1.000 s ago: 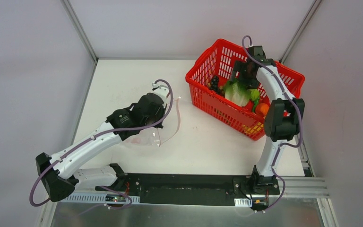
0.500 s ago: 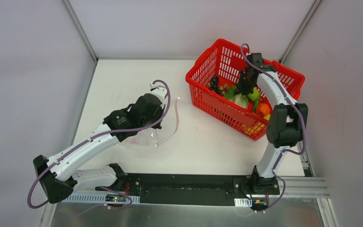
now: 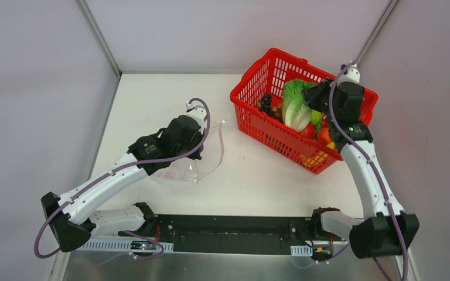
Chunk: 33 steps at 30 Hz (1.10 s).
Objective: Place the food in the zip-top bag and seal the zipper
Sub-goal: Pick up the fake vegetable from the bin, then place the fake vegetable in the zipper food storage bag.
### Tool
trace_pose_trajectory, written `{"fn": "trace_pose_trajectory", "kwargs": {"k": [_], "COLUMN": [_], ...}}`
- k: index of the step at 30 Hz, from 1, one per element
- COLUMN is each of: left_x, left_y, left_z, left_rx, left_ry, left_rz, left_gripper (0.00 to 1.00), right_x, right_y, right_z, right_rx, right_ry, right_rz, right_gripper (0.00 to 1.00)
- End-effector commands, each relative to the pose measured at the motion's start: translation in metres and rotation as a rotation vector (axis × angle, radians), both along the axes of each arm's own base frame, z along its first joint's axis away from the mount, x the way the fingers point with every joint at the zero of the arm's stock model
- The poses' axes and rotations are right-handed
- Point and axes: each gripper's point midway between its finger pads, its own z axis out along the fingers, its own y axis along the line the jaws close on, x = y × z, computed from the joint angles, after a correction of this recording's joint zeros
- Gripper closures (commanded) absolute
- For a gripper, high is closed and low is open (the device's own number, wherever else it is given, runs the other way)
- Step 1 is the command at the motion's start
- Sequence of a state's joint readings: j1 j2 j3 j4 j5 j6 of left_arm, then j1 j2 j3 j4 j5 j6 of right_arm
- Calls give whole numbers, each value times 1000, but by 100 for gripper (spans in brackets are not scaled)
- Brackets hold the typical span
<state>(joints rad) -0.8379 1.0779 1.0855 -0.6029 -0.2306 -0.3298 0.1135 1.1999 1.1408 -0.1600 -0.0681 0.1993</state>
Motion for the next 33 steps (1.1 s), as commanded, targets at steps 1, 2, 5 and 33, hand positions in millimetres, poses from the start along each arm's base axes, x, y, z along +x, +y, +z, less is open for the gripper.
{"fn": "trace_pose_trajectory", "kwargs": {"k": [1,2,5,33], "left_x": [0,0,0,-35], "left_y": [-9,-11,-17,-59], "left_z": [14,16,19,33], "left_rx": [-96,-113,-154,-585], "left_ry": [-7,-9,-10,124], "left_rz": [-1,-3,-9,-70], "left_gripper": [100,100,100,100], "right_x": [-12,-20,-44,-163], "right_y": [17,22,37,187], "right_z": [91,100,128,127], "right_rx": [234,275,387,580], "right_ry": [-358,-395,-504,-749], "right_rz": [34,60,146,397], "right_gripper": [100,100,100,100]}}
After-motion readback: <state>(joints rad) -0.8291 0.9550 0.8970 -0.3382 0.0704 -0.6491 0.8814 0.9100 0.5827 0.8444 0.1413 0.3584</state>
